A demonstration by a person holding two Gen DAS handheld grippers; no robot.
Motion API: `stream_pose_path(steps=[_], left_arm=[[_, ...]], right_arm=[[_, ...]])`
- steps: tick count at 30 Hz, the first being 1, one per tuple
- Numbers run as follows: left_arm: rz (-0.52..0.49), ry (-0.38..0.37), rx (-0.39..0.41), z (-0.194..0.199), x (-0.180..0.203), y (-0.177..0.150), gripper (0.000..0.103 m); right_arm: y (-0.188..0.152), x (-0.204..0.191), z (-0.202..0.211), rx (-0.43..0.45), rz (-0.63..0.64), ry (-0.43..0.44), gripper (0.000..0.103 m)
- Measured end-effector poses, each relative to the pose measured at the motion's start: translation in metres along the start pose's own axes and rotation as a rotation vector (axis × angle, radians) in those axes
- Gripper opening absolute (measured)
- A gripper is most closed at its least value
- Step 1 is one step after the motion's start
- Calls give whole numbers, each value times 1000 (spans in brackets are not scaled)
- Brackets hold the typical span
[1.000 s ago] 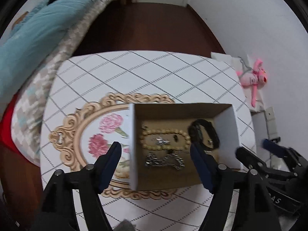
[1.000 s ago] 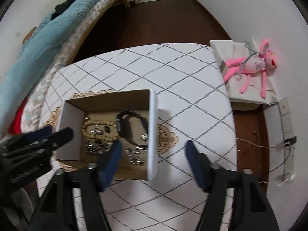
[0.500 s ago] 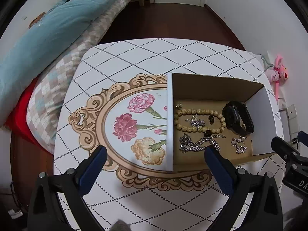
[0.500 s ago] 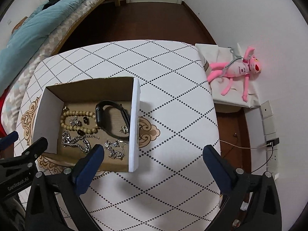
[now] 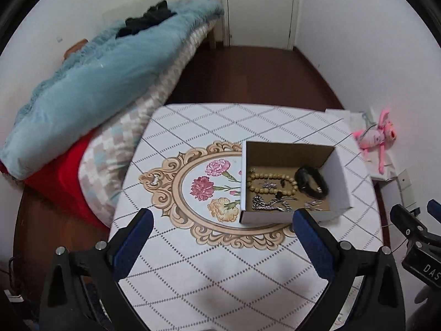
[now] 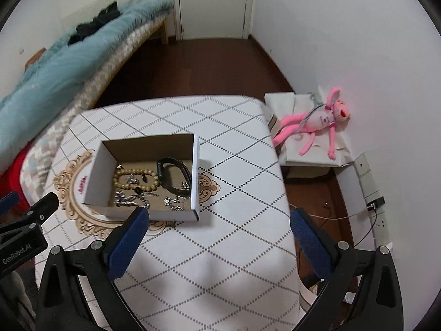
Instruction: Organize jewelry
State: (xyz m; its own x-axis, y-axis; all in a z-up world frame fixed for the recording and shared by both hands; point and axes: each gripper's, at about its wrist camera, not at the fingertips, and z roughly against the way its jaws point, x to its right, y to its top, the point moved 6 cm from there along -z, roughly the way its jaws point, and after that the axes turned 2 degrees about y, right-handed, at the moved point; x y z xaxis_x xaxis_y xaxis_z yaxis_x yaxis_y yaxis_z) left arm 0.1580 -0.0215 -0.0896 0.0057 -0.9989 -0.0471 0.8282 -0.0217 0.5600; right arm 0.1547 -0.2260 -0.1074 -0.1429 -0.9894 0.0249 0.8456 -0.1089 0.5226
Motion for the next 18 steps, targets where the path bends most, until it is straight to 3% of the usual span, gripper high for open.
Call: stream_pose_path(steps=[11,18], left_arm=[[-17,-53,132,88,3,-6,103],[-11,-69,172,118,0,-9,103]], right_arm=[[-21,7,100,137,-20,13,103],[-30,8,153,215,-21,14,103]])
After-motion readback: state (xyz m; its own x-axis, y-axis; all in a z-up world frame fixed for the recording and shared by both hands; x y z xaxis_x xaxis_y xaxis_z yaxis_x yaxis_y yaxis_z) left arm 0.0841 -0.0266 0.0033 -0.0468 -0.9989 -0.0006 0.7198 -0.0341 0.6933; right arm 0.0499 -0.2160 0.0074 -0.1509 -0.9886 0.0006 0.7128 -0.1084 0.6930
